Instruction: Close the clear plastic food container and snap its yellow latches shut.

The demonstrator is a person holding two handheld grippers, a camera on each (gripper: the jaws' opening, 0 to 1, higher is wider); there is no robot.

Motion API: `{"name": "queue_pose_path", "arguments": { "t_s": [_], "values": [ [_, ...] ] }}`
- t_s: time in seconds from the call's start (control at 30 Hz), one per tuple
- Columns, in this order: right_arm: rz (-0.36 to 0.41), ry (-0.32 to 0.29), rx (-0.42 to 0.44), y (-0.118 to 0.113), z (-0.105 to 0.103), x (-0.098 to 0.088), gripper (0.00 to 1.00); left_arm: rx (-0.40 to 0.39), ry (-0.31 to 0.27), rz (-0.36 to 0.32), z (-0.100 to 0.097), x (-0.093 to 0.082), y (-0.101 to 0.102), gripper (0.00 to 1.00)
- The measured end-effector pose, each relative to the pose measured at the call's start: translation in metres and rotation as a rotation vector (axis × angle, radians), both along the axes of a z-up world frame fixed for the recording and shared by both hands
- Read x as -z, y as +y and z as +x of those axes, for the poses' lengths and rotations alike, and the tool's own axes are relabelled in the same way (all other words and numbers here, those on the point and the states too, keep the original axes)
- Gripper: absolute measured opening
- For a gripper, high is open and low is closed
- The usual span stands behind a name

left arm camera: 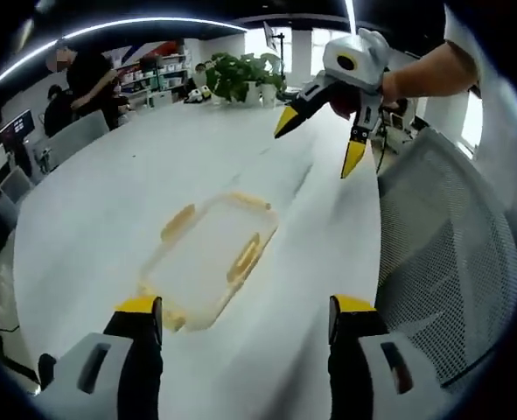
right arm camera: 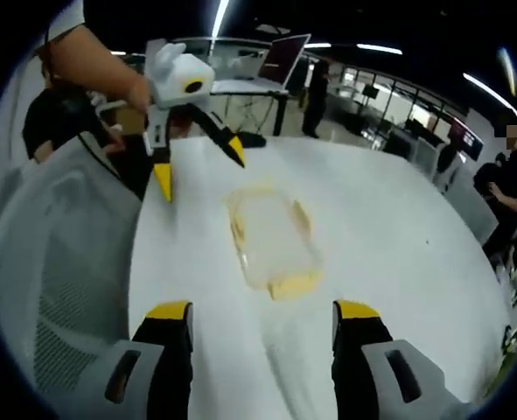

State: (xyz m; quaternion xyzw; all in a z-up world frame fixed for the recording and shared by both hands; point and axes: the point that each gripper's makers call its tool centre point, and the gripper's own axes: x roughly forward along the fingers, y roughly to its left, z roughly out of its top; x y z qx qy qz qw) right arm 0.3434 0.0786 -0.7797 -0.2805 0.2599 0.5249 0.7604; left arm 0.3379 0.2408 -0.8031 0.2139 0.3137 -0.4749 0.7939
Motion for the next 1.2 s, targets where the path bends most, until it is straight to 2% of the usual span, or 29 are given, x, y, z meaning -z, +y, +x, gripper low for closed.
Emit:
{"name": "queue_pose_path", "arguments": {
  "t_s": [0.37,0.6,1.2],
  "values": [
    [-0.025,0.011,-0.045,0.011,0.009,0.000,0.63,0.054,0.006,0.053,0.006,0.007,0.008,0.76],
    [-0.060,0.013,-0.081,0.015,0.014,0.006,0.63,0.096,0.015,0.088,0.007,0.013,0.010,0.76],
    [-0.126,0.031,-0.132,0.025,0.033,0.021,0.62,0.178,0.009,0.164,0.024,0.018,0.016,0.74]
  ]
}}
